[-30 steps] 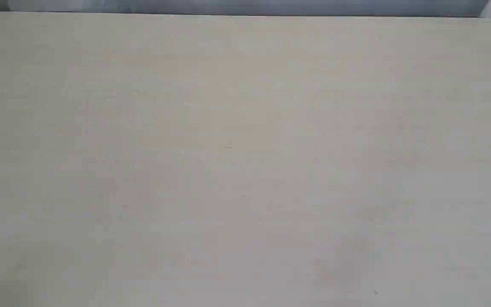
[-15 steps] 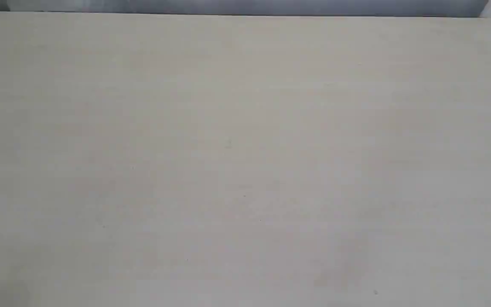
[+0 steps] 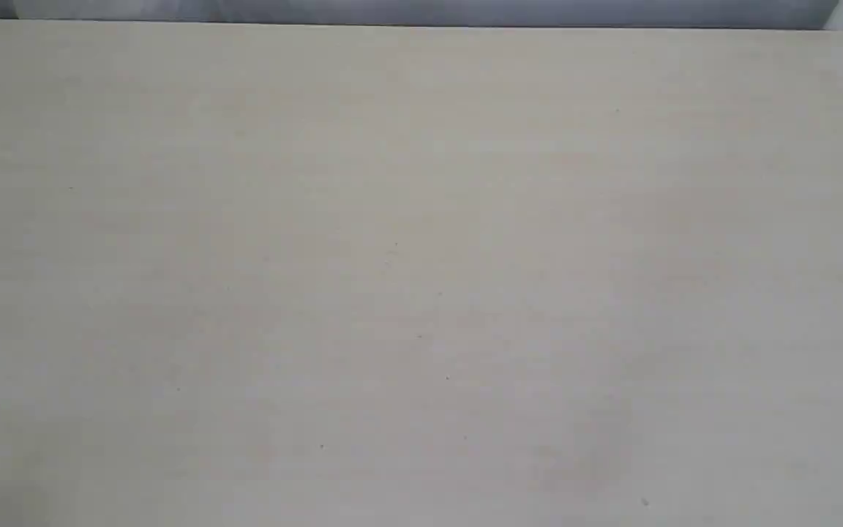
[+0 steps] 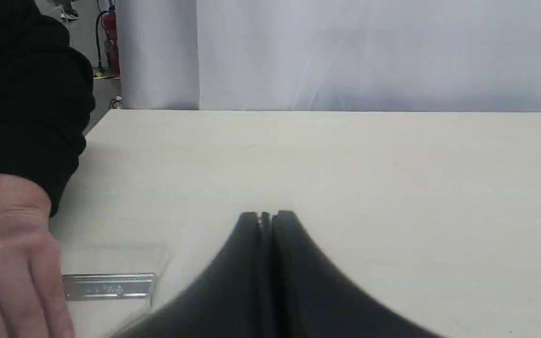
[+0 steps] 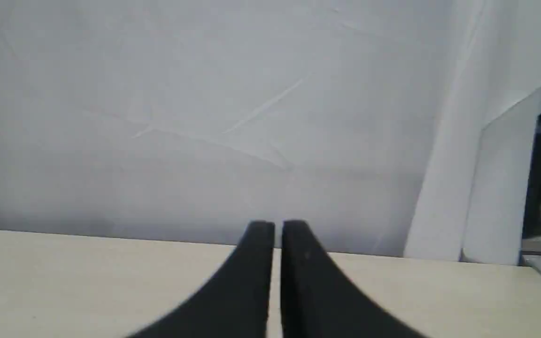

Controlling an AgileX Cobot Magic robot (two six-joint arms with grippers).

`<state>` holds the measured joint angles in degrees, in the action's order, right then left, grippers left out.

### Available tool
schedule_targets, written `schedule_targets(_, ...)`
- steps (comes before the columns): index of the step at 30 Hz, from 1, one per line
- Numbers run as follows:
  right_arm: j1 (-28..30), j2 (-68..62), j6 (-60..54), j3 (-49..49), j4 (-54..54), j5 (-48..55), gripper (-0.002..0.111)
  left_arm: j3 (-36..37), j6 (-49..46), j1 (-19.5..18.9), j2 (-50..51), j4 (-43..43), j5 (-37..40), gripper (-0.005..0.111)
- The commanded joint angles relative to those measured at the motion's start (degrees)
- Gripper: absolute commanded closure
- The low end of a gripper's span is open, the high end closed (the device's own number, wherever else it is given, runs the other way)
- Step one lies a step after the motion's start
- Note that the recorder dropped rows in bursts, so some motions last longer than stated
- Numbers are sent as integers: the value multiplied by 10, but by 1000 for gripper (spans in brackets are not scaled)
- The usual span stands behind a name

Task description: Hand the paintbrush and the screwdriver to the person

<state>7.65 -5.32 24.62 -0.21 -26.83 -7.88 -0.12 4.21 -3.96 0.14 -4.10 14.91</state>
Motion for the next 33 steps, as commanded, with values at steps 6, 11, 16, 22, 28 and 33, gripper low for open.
schedule_targets(6, -7, 3, -165, 2, 149, 38, 104, 1, 1, 3, -1, 3, -5, 107)
schedule_targets(11, -7, 3, -196, 2, 184, 38, 104, 1, 1, 3, -1, 3, -5, 107)
schedule_targets(16, -7, 3, -234, 2, 221, 38, 104, 1, 1, 3, -1, 0, -7, 107)
schedule_targets(22, -7, 3, -242, 2, 230, 42, 104, 1, 1, 3, -1, 1, -6, 107)
schedule_targets(28, -7, 3, -240, 2, 230, 52, 104, 1, 1, 3, -1, 1, -6, 107)
schedule_targets(33, -7, 3, -238, 2, 230, 71, 104, 1, 1, 3, -1, 1, -6, 107)
